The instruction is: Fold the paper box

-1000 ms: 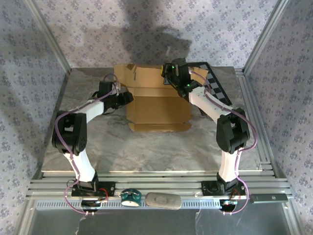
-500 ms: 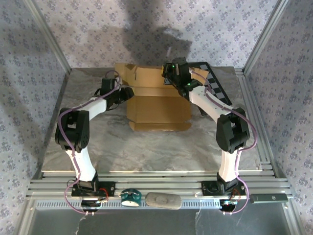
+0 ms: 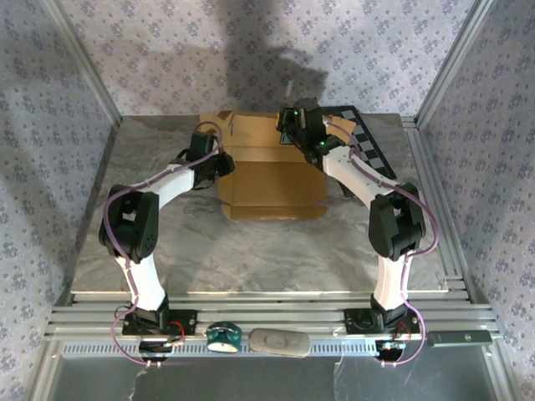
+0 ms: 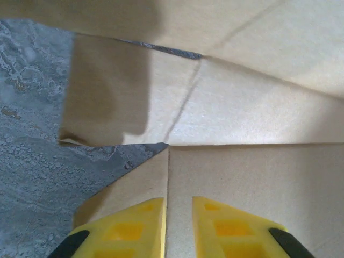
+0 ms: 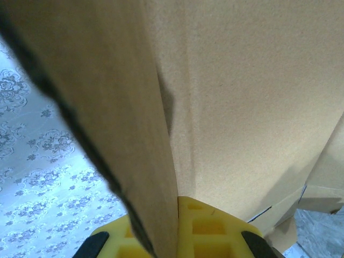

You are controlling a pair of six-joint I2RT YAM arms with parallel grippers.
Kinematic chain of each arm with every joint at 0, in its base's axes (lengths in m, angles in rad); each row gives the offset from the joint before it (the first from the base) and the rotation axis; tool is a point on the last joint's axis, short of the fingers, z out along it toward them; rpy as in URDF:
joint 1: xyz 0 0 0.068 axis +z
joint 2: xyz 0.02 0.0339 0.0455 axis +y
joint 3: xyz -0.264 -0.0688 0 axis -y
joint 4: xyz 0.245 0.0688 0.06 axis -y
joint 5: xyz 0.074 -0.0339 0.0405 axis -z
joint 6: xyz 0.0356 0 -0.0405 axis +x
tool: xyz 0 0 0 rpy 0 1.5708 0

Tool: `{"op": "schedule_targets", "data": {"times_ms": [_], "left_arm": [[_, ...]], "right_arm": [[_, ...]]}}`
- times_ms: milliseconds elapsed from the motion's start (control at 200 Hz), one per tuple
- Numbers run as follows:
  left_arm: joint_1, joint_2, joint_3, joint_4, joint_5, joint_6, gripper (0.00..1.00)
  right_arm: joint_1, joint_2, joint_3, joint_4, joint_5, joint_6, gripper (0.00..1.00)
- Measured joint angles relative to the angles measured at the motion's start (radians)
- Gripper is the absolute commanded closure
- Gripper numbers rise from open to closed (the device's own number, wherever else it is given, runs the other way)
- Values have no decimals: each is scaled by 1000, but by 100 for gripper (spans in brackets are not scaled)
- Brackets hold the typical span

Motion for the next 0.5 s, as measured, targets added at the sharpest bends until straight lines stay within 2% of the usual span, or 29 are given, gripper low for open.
{"op": "schedule_targets", "data": {"times_ms": [95, 245, 425, 500], "left_arm": [[-30, 0, 16, -29, -51, 36, 81], [-66, -11, 16, -59, -93, 93, 73], [-74, -87, 16, -106, -93, 108, 48], [-47, -153, 10, -115, -70, 82, 42]], "right_arm": [[2, 0, 0, 0, 0, 1, 100], [2, 0, 0, 0, 0, 3, 100], [1, 0, -2, 0, 0, 3, 100], [0, 0, -5, -1, -1, 3, 100]]}}
